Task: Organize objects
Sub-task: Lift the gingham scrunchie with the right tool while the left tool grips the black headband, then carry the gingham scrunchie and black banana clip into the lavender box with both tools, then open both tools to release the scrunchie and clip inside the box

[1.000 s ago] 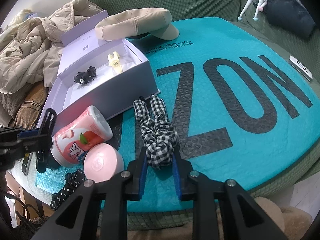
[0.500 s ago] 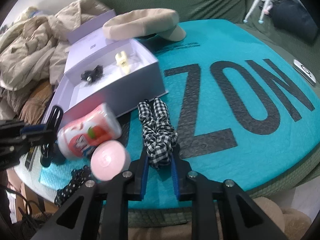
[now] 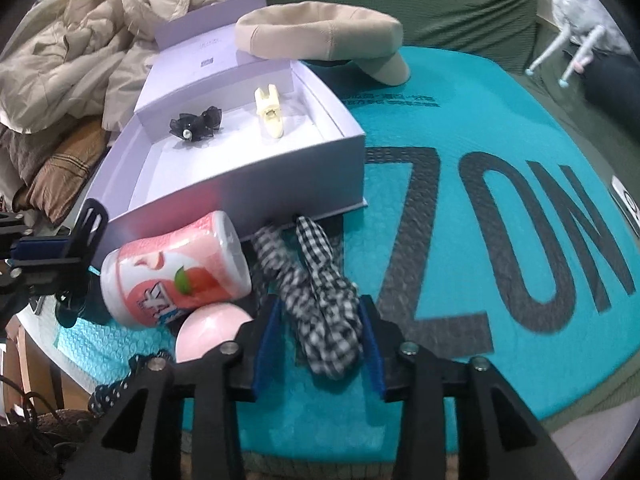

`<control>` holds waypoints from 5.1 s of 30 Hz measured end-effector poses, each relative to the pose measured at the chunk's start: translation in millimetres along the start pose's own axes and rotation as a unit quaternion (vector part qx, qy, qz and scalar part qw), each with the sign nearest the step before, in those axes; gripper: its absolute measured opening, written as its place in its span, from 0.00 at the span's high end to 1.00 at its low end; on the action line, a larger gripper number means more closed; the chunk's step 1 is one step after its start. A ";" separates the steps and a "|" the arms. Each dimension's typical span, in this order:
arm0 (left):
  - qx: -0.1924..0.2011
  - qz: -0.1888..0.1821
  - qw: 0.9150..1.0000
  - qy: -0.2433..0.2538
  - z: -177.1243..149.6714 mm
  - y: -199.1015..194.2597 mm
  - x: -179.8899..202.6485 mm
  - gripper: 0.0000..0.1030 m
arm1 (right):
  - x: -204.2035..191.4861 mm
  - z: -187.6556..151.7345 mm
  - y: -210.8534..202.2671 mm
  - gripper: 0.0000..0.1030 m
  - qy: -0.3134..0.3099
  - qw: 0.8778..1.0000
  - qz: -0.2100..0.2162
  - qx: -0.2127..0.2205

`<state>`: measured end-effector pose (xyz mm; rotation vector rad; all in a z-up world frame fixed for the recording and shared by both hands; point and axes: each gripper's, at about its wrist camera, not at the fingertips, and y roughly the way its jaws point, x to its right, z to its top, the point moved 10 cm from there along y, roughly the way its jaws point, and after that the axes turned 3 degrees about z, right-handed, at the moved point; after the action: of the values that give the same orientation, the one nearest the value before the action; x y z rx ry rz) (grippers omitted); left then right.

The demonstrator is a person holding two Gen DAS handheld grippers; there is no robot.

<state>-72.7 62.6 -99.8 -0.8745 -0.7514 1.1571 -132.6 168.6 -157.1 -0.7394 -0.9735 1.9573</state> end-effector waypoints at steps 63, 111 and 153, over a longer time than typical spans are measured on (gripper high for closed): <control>0.041 0.043 0.998 -0.016 73.4 -13.0 -58.7 0.85 | -75.2 94.1 -48.7 0.75 -0.106 0.993 0.017 0.055; 0.028 0.112 0.992 -0.056 106.5 53.3 -121.7 0.86 | -72.7 139.8 47.6 0.75 -0.096 0.994 0.037 0.022; 0.045 0.124 0.989 -0.069 108.8 16.4 -108.9 0.49 | -54.8 133.8 17.7 0.54 -0.076 0.997 -0.015 0.008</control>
<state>-200.1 -19.8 -69.2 -0.8341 -0.7097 1.4725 -214.9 66.9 -93.1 -0.5698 -1.0517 2.0165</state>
